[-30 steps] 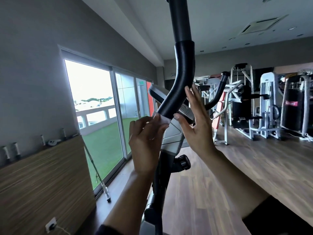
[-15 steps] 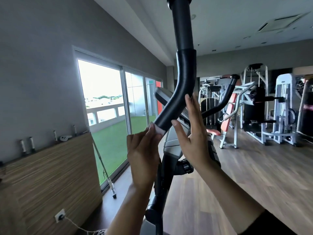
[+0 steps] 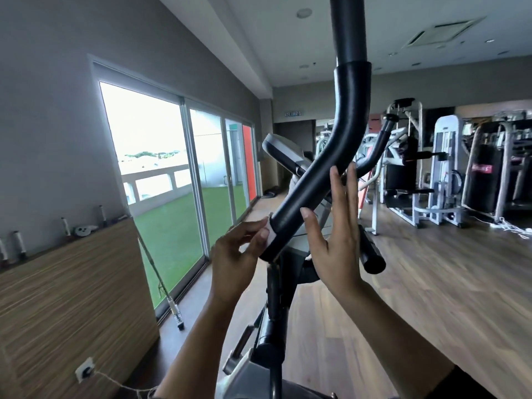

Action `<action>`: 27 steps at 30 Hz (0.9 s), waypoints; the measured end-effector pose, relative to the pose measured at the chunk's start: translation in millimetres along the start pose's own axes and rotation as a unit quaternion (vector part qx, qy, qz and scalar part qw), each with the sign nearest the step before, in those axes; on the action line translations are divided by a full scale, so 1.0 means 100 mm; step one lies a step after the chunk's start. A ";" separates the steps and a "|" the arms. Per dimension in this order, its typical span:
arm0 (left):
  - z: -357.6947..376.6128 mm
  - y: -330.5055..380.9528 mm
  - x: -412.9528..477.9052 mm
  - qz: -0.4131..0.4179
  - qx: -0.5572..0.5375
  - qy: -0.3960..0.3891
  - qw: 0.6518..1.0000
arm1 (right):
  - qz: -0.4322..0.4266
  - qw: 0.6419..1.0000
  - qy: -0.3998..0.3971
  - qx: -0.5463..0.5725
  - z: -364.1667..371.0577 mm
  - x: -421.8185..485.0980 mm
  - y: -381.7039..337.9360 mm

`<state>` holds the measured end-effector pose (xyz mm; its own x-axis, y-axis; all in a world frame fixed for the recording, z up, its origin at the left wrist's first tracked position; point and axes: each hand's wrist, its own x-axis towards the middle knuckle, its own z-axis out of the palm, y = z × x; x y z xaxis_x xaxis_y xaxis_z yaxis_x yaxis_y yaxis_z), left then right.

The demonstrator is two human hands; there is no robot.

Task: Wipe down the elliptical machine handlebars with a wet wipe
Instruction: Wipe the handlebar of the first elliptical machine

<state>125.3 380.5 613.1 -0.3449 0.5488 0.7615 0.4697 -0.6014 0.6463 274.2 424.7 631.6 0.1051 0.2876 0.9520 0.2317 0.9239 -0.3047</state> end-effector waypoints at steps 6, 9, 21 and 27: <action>0.05 0.05 0.16 0.005 -0.080 -0.053 0.995 | 0.008 0.999 0.004 -0.031 0.12 -0.16 -0.07; -0.04 -0.20 0.09 -0.005 -0.086 -0.044 0.995 | 0.016 0.999 -0.001 -0.046 0.17 -0.23 -0.09; -0.14 -0.45 0.06 -0.036 -0.164 -0.085 0.982 | 0.049 0.996 0.004 -0.080 0.23 -0.31 -0.18; -0.06 -0.29 0.08 -0.019 -0.167 -0.075 0.983 | 0.040 0.997 -0.002 -0.073 0.24 -0.31 -0.15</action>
<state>104.5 398.6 600.6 -0.2212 0.6394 0.7364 0.1561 -0.7221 0.6739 244.3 407.9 607.8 0.1242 0.3597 0.9248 0.3613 0.8516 -0.3798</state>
